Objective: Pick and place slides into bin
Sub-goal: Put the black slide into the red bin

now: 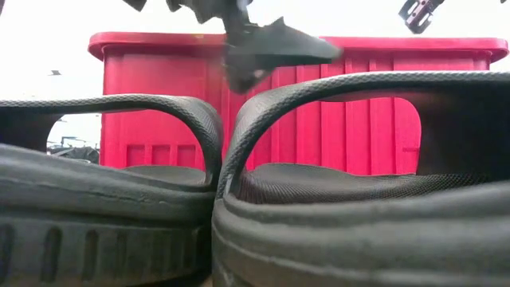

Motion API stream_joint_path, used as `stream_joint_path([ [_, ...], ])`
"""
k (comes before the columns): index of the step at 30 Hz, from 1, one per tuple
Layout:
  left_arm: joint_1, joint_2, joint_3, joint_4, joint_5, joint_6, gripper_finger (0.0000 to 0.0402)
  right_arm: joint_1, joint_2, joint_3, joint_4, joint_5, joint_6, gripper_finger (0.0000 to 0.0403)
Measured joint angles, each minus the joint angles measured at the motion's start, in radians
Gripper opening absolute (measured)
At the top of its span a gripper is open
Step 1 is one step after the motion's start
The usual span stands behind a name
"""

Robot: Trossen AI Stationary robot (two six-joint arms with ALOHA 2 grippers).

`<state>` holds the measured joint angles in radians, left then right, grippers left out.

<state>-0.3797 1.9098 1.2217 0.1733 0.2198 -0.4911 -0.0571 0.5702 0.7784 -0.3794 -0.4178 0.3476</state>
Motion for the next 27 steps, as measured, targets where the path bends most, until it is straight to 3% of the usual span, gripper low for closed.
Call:
stream_joint_path([
  [6, -0.009, 0.076, 0.003, 0.041, -0.004, -0.056, 0.0304, 0.000, 0.000, 0.000, -0.001, 0.000, 0.000, 0.0000],
  [17, -0.011, 0.148, 0.002, 0.070, 0.067, -0.161, 0.0271, 0.000, 0.004, 0.000, -0.017, 0.000, -0.016, 0.0000],
  [22, -0.010, 0.147, 0.002, 0.088, 0.087, -0.139, 0.0200, 0.000, 0.005, 0.000, -0.016, 0.000, -0.018, 0.0000],
  [27, -0.011, 0.147, 0.002, 0.091, 0.097, -0.085, 0.0079, 0.000, 0.004, 0.000, -0.014, 0.001, -0.019, 0.0000],
])
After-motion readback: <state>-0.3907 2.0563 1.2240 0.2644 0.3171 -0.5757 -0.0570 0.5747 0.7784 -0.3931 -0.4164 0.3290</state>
